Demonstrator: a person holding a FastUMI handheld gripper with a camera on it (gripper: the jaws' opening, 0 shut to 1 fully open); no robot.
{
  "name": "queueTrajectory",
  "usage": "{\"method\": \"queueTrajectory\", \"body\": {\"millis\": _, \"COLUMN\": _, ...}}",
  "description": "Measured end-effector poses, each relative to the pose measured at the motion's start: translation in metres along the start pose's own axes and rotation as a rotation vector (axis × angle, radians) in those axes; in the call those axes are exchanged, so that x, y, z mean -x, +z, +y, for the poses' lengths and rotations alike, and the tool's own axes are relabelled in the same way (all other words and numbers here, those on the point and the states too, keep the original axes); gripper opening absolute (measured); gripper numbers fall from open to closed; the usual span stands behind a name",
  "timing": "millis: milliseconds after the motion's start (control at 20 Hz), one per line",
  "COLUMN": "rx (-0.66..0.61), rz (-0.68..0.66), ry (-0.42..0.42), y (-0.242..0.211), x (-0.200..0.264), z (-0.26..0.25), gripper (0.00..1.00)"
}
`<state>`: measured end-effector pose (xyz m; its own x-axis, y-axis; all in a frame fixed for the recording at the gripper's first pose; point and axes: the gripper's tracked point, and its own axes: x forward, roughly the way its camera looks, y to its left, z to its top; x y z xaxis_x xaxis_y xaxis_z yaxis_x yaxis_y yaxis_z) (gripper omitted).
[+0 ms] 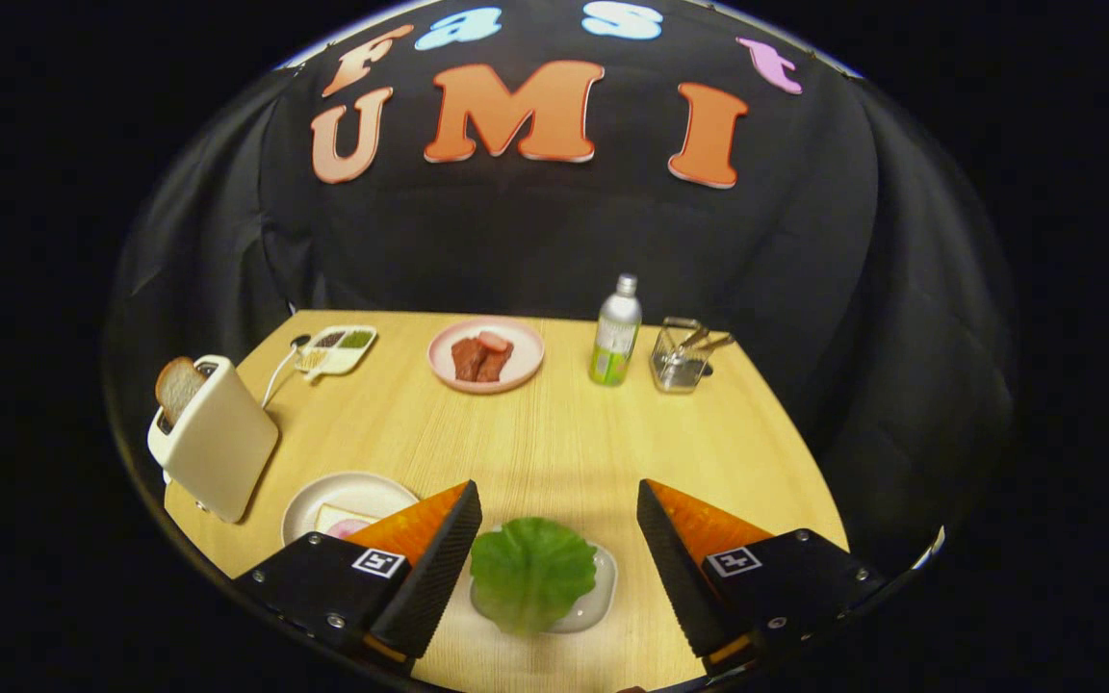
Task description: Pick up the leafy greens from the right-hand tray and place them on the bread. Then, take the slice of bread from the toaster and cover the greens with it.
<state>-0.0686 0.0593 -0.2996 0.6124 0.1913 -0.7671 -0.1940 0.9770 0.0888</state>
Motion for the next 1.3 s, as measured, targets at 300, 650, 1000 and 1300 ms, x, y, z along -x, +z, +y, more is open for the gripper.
{"method": "queueTrajectory", "body": {"millis": 300, "rx": 0.002, "rz": 0.276, "ry": 0.051, "y": -0.083, "x": -0.040, "z": 0.017, "gripper": 0.94}}
{"method": "queueTrajectory", "body": {"millis": 650, "rx": 0.046, "rz": 0.454, "ry": 0.050, "y": -0.126, "x": -0.071, "z": 0.022, "gripper": 0.82}}
{"method": "queueTrajectory", "body": {"millis": 1000, "rx": -0.044, "rz": 0.527, "ry": 0.055, "y": -0.132, "x": -0.072, "z": 0.025, "gripper": 0.49}}
{"method": "queueTrajectory", "body": {"millis": 1300, "rx": -0.180, "rz": 0.541, "ry": 0.049, "y": -0.130, "x": -0.067, "z": 0.025, "gripper": 0.03}}
